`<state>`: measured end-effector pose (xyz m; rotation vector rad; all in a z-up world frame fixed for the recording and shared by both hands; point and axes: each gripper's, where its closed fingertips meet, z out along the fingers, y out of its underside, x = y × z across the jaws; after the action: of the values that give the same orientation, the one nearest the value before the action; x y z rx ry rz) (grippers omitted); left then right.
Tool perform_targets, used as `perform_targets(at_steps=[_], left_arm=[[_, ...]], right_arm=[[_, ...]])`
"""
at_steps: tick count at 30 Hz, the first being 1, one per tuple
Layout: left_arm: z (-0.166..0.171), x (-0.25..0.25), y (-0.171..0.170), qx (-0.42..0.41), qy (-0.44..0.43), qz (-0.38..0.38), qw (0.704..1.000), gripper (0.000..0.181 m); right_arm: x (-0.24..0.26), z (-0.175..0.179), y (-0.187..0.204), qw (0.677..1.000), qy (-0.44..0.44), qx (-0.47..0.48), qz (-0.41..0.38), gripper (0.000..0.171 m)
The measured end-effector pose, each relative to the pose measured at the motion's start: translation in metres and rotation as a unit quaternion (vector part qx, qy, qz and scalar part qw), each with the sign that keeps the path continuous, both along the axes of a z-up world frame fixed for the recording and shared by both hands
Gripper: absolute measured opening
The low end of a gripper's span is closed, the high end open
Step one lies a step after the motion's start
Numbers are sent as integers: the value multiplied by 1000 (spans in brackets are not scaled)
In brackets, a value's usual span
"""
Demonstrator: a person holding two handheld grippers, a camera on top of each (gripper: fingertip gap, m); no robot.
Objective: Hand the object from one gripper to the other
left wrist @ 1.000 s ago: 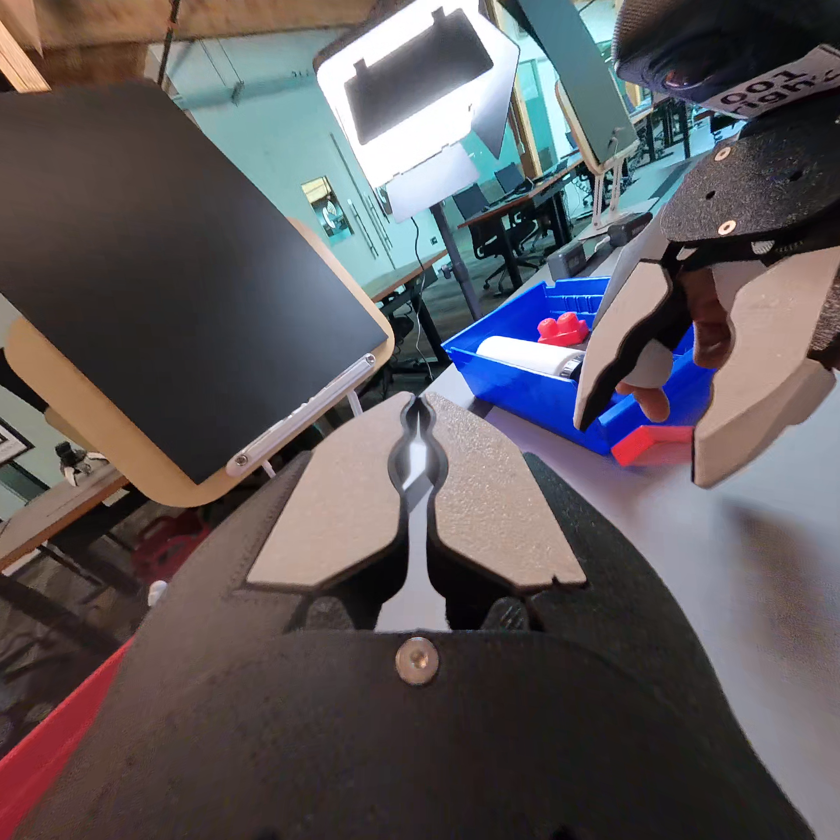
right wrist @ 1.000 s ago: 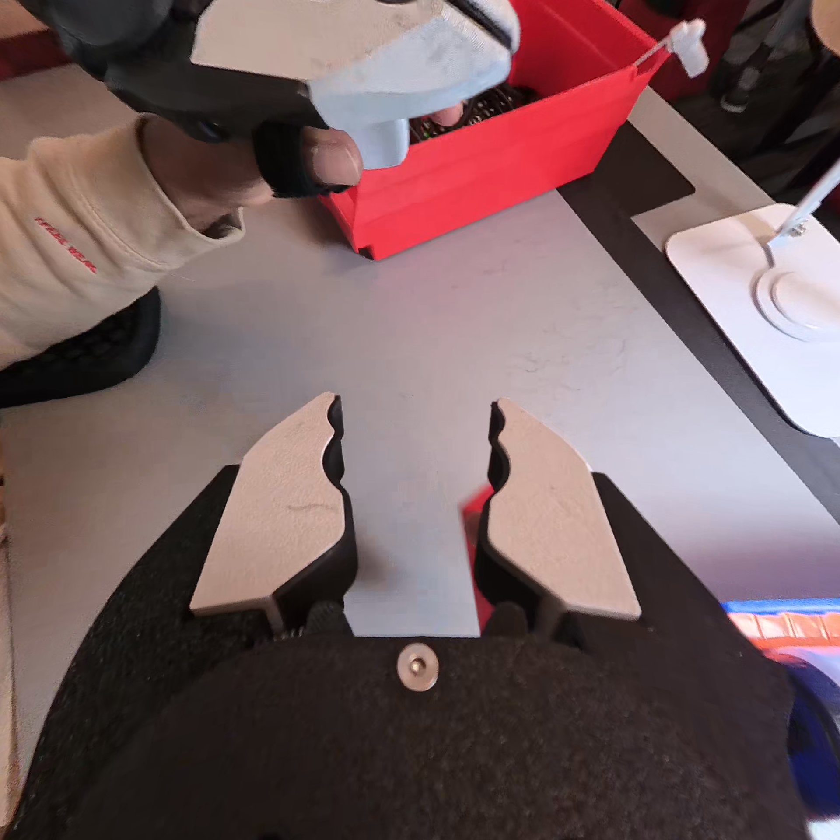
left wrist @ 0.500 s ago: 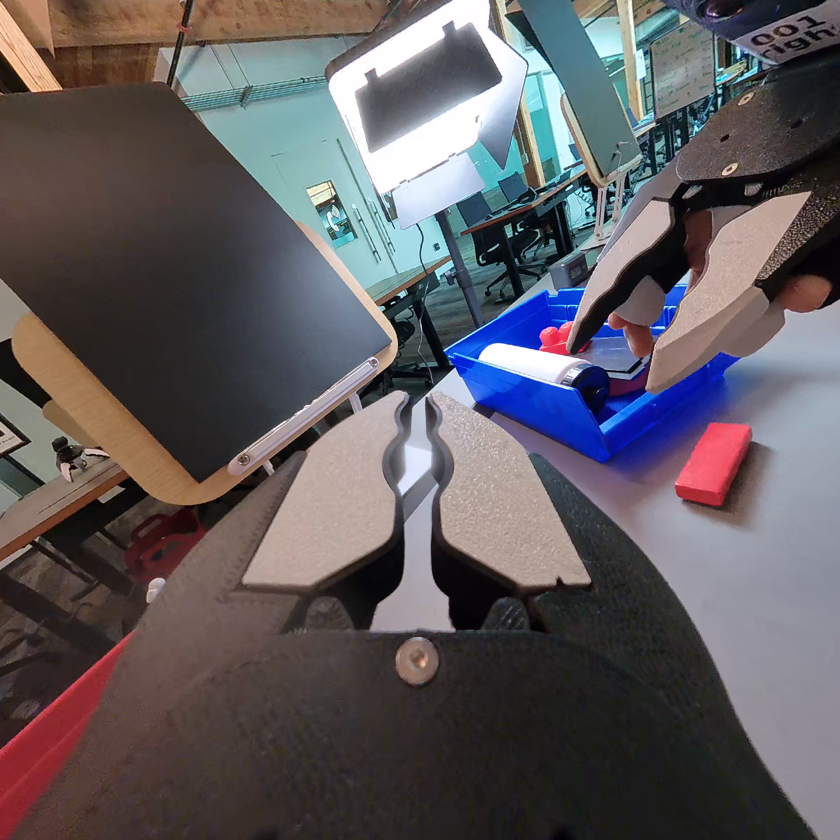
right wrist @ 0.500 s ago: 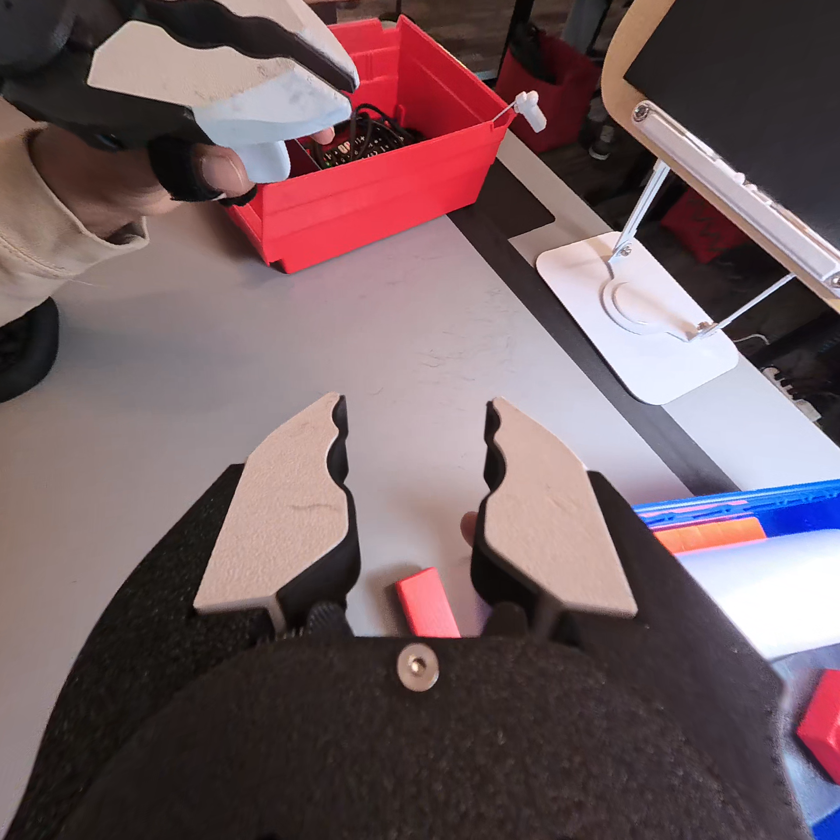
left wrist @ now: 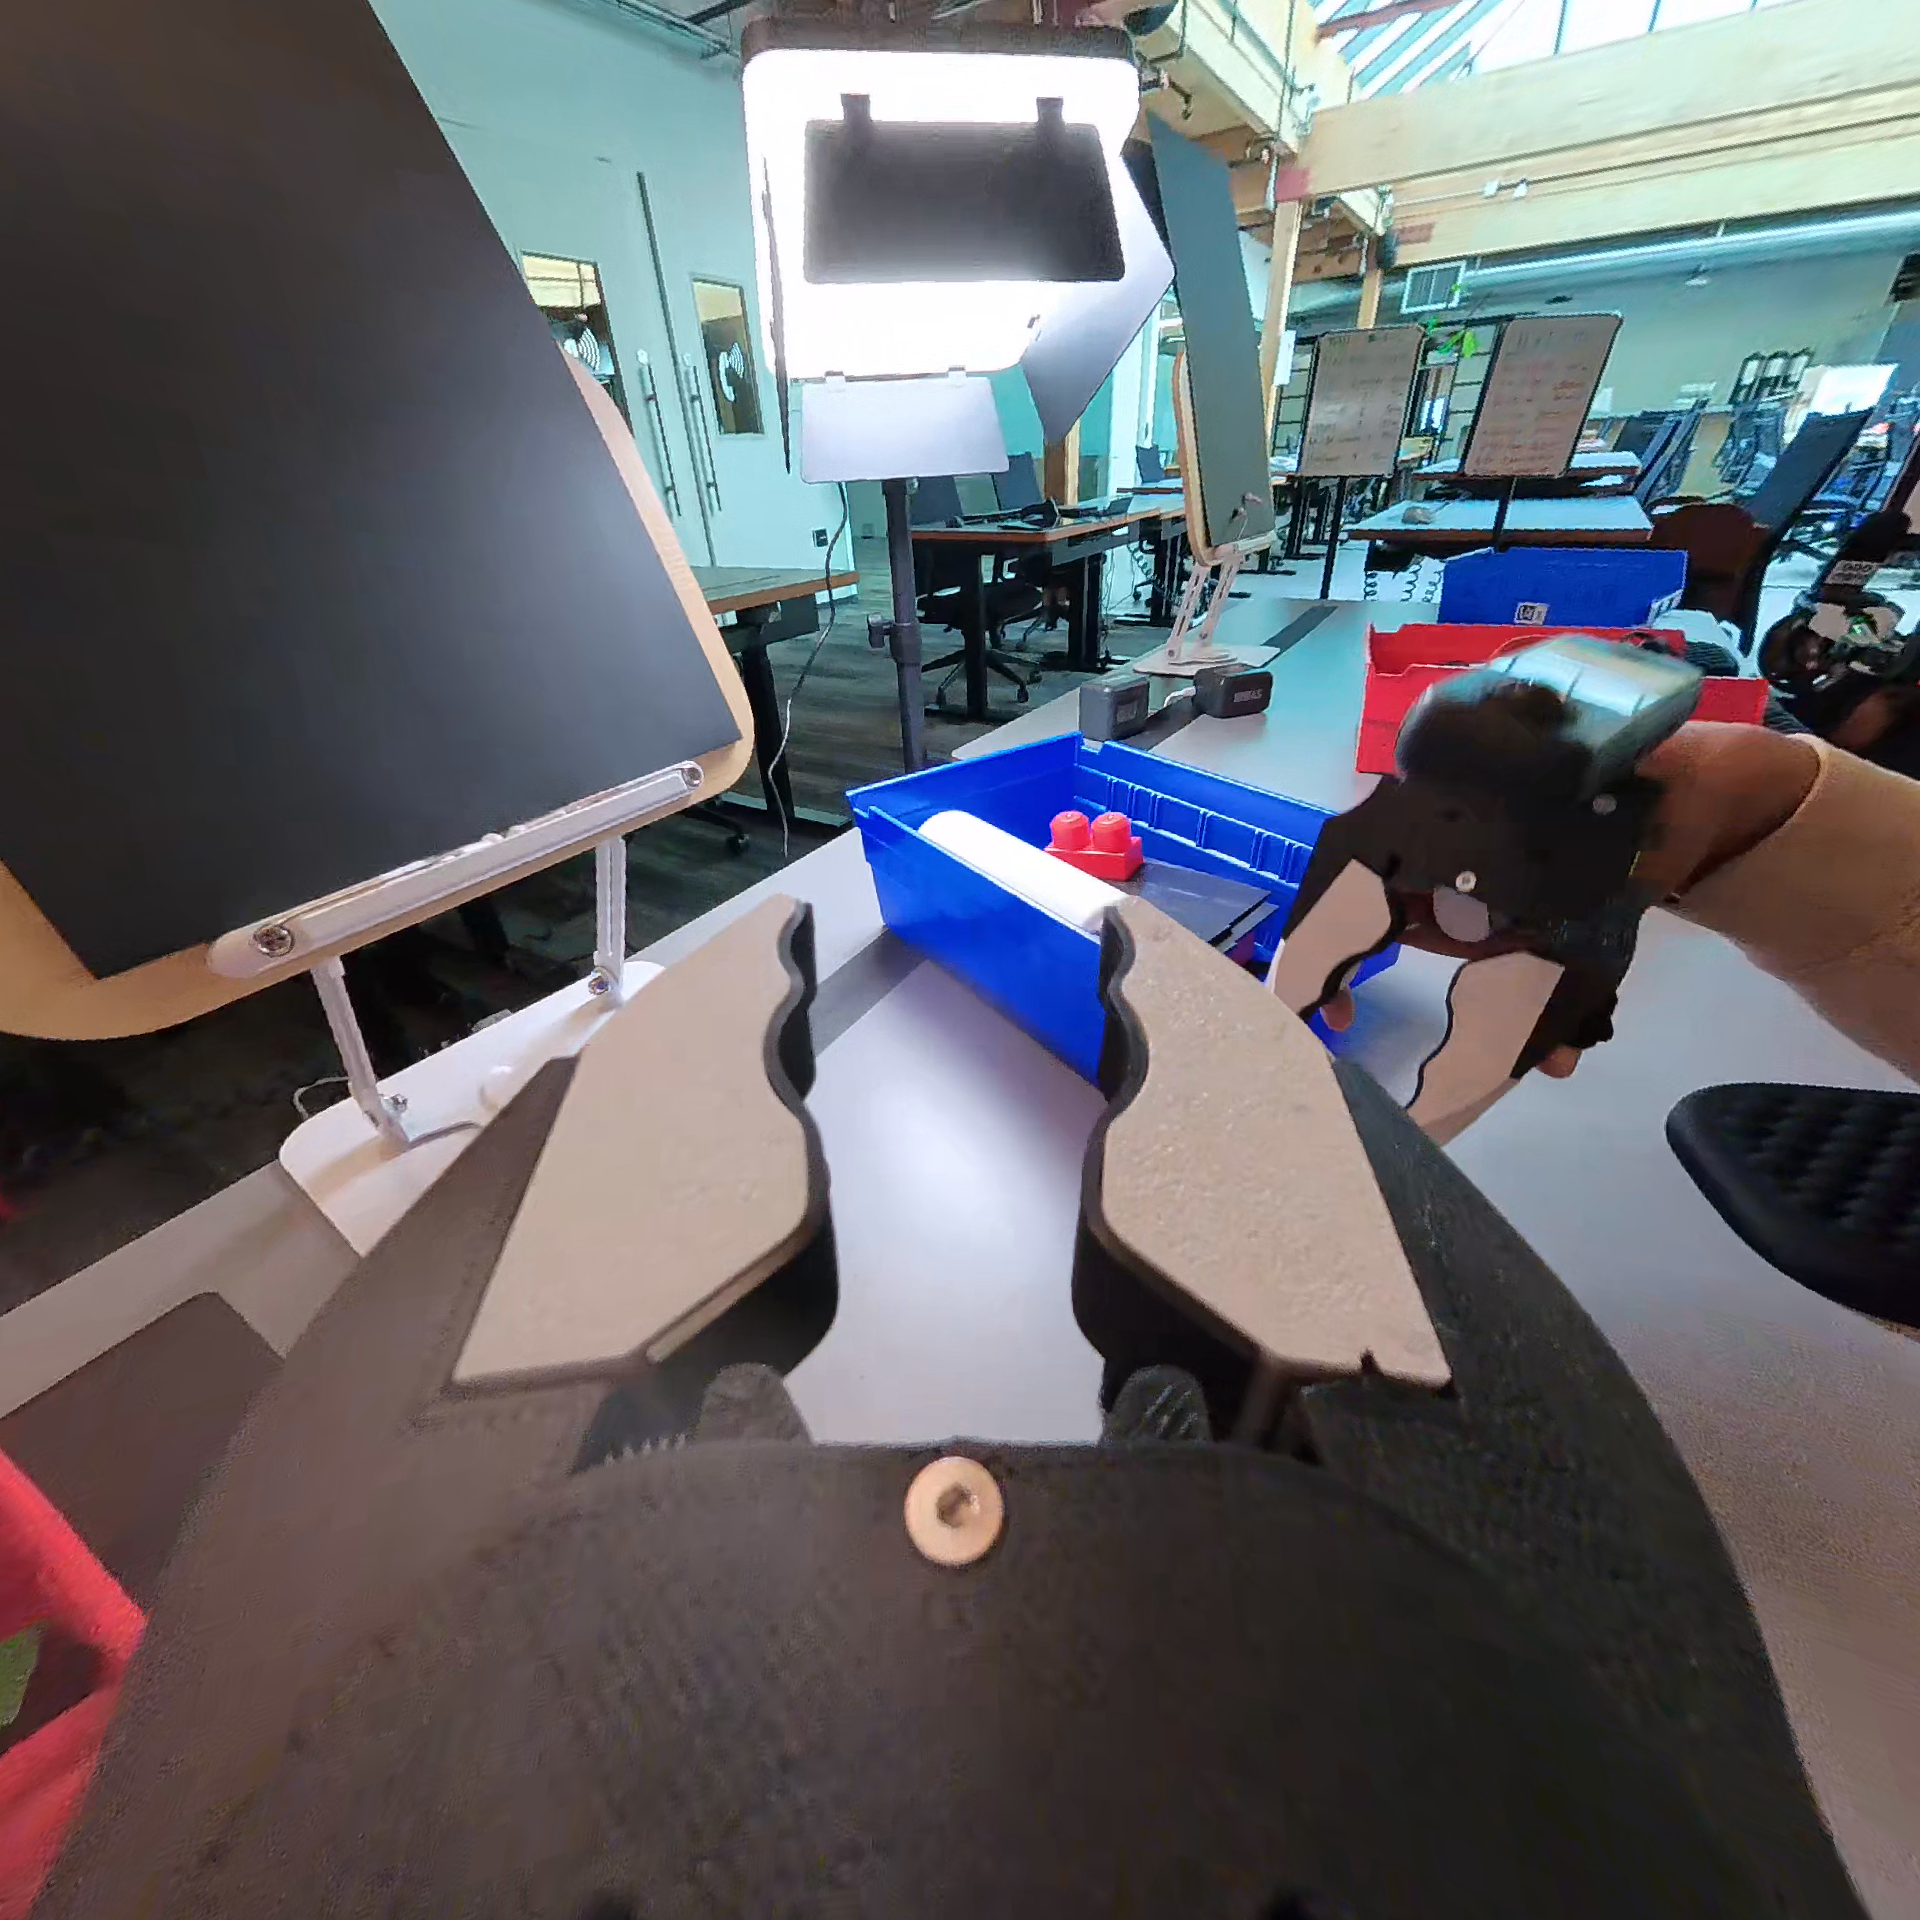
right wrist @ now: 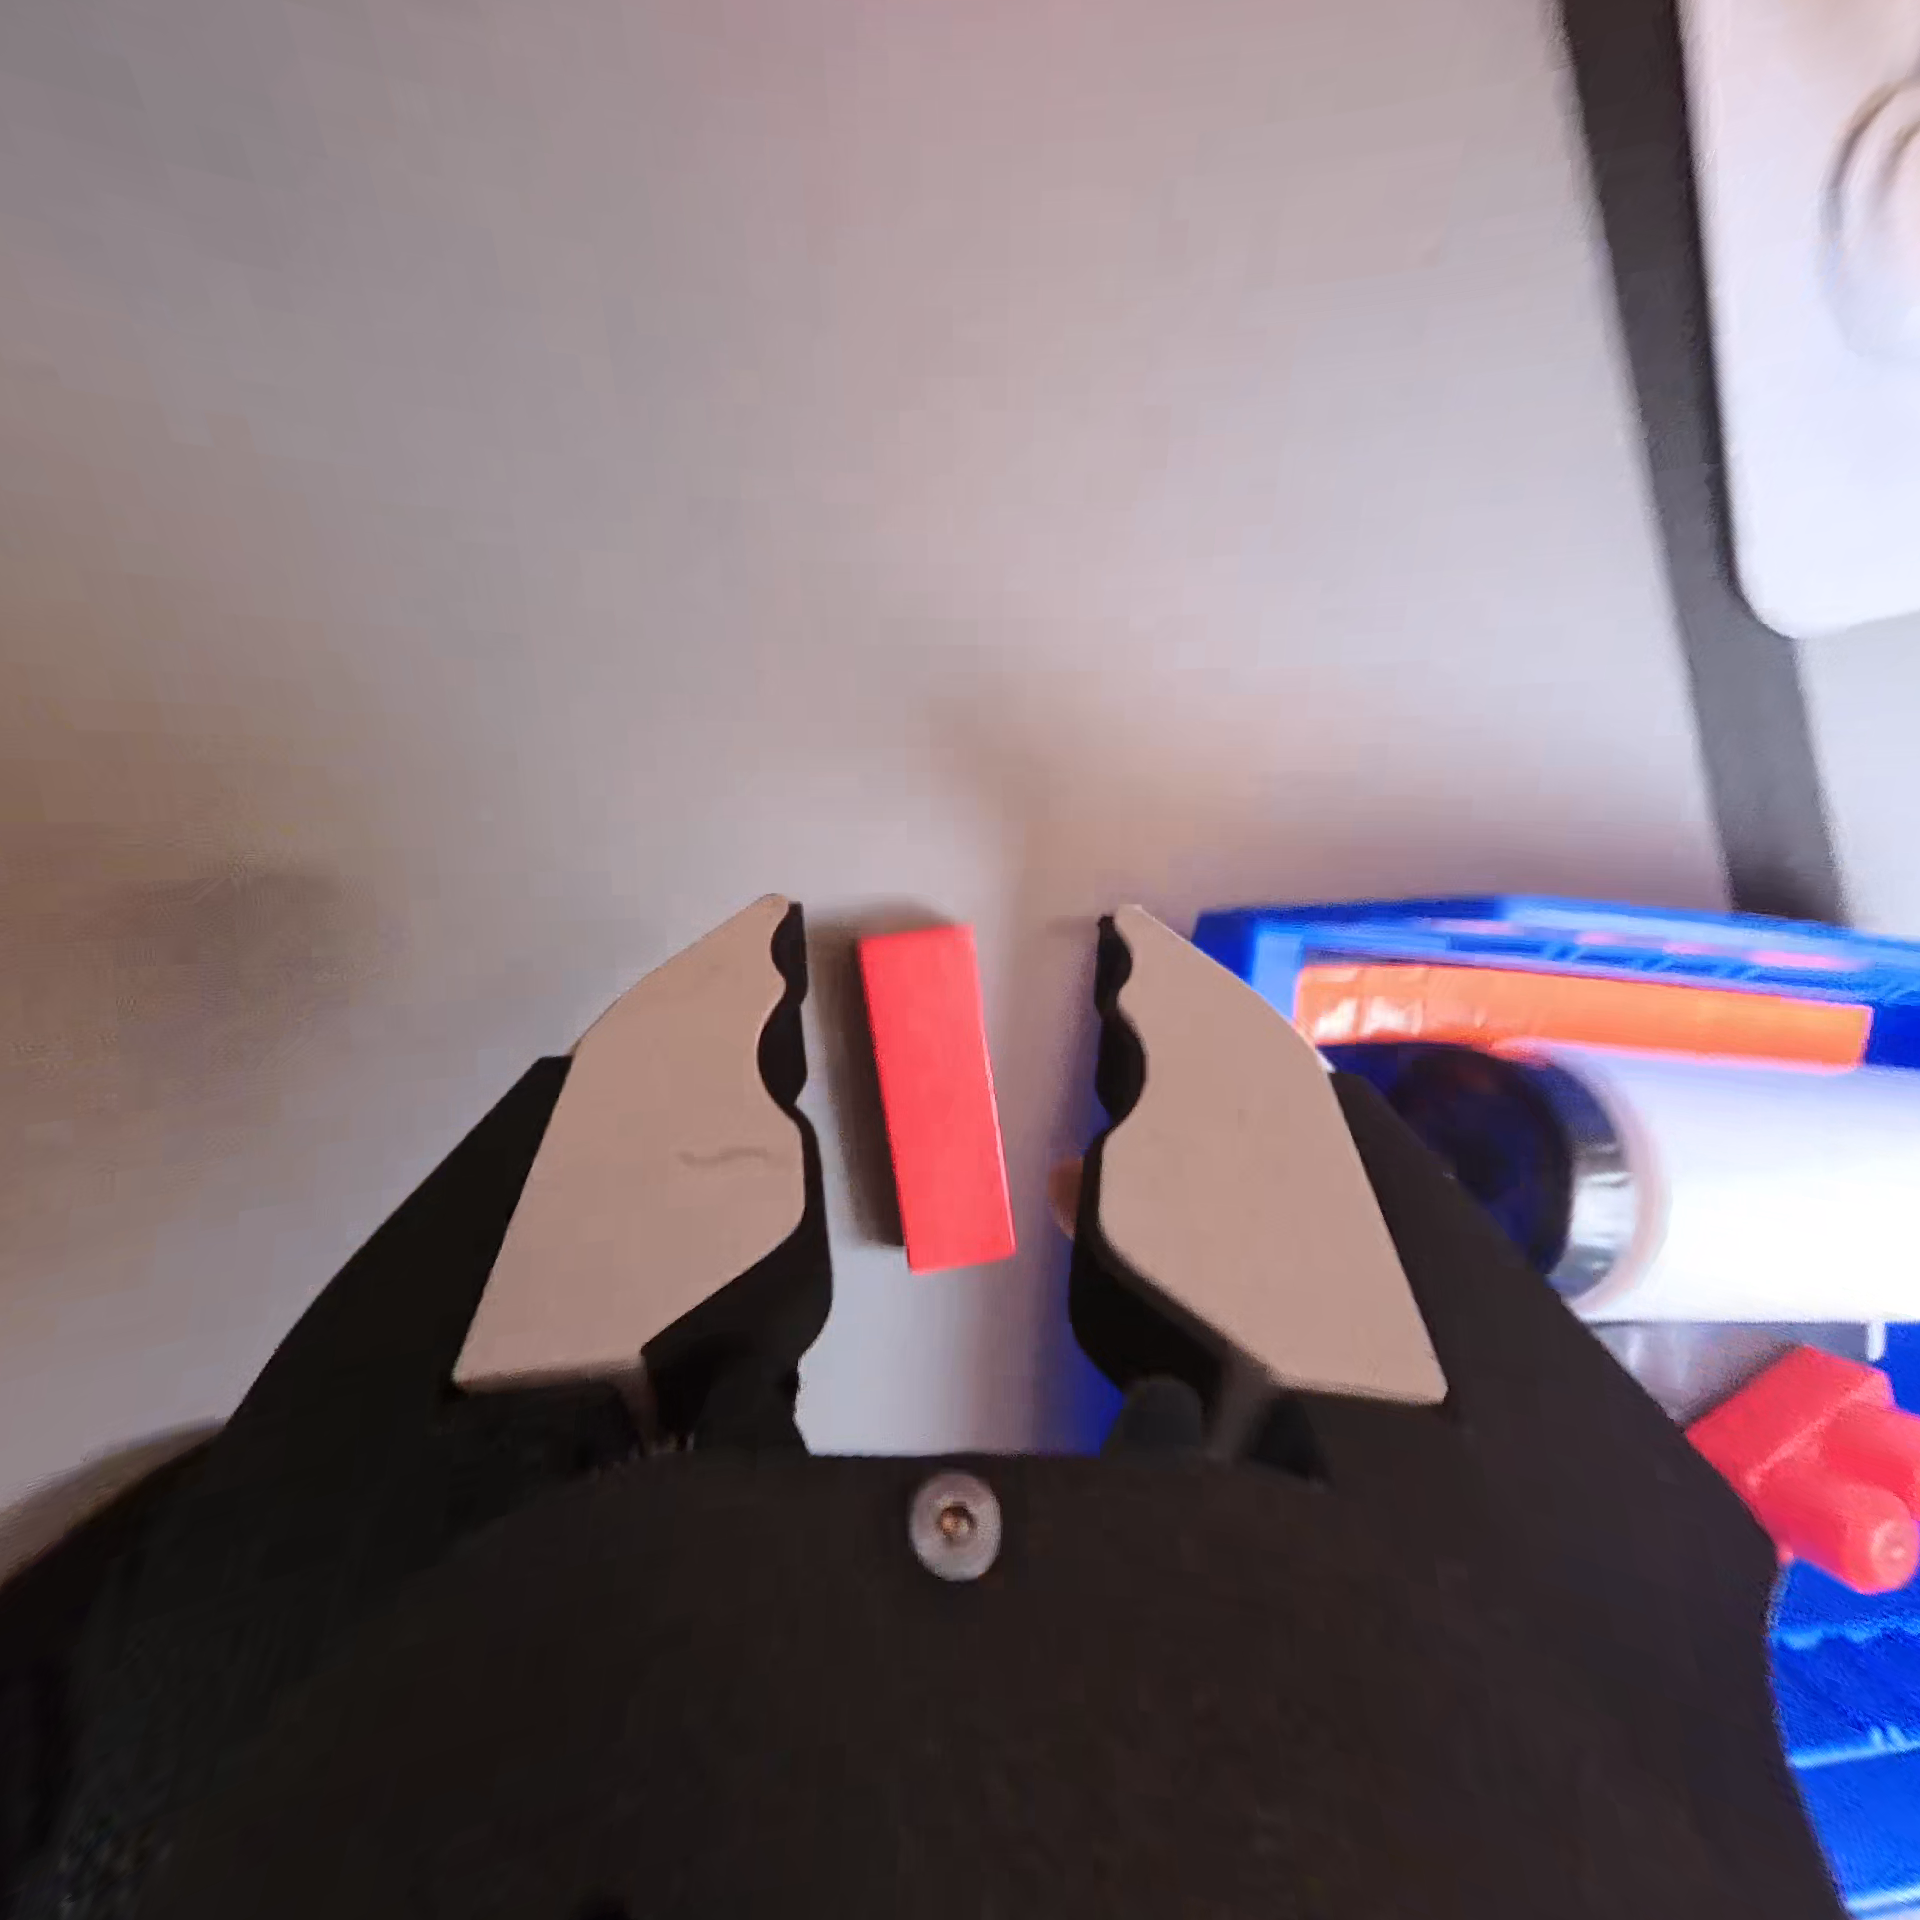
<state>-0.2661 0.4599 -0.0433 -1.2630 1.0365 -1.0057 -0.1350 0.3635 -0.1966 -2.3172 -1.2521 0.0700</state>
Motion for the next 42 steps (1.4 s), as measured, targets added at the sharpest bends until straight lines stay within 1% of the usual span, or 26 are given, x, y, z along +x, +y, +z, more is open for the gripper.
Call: perform_targets(at_steps=[1, 5, 9, 10, 11, 14, 15, 17, 19, 20, 22, 23, 24, 26, 29, 31, 33, 35, 37, 39, 42], left_arm=[[2, -1, 0, -1, 1, 0, 1000, 55], [15, -7, 0, 4, -13, 3, 1000, 57], [30, -15, -1, 14, -42, 7, 999, 51], [35, -17, -3, 14, -54, 0, 998, 48], [40, -19, -6, 16, -67, -7, 998, 44], [52, -28, -12, 29, -95, -22, 995, 27], [56, -31, -14, 38, -100, -26, 994, 21], [60, -37, -14, 51, -104, -24, 993, 12], [61, -40, -12, 39, -97, -23, 994, 7], [62, -42, -11, 34, -97, -22, 994, 6], [63, -45, -8, 28, -97, -17, 995, 2], [63, -46, -7, 25, -94, -16, 995, 1], [63, -47, -7, 24, -92, -17, 995, 1], [65, -49, -10, 25, -95, -24, 995, 1], [67, -51, -11, 32, -96, -23, 995, 1], [66, -52, -9, 32, -91, -21, 995, 1], [65, -53, -7, 26, -92, -20, 995, 1], [62, -53, -5, 16, -88, -22, 996, 1], [60, -53, -3, 9, -82, -22, 996, 5], [56, -53, 1, 0, -71, -15, 997, 14], [51, -58, 14, -6, -58, 19, 998, 26]], right_arm=[[8, -11, -6, 1000, -19, -19, 0, 54], [42, -40, -25, 995, -79, -65, -14, 57], [65, -71, -39, 985, -121, -116, -24, 57], [57, -69, -38, 989, -83, -117, -27, 45], [52, -69, -38, 990, -65, -122, -22, 31], [36, -67, -47, 990, -42, -134, 22, 31], [28, -61, -45, 991, -30, -122, 35, 31], [25, -33, -29, 997, -13, -68, 23, 31], [33, 13, 1, 999, 16, 17, -27, 31], [46, 38, 18, 996, 26, 59, -69, 31], [91, 78, 50, 973, 26, 117, -196, 31], [117, 87, 60, 959, 20, 121, -257, 32], [141, 90, 67, 948, 13, 114, -297, 31], [185, 80, 75, 924, -11, 84, -372, 31], [229, 48, 75, 890, -41, 29, -453, 32], [248, 30, 71, 867, -59, 3, -494, 32], [250, 25, 74, 865, -47, 3, -500, 39], [235, 32, 81, 879, 1, 17, -477, 44], [214, 50, 88, 893, 53, 57, -444, 47], [185, 74, 90, 905, 112, 114, -395, 50], [131, 105, 78, 901, 216, 197, -321, 56]])
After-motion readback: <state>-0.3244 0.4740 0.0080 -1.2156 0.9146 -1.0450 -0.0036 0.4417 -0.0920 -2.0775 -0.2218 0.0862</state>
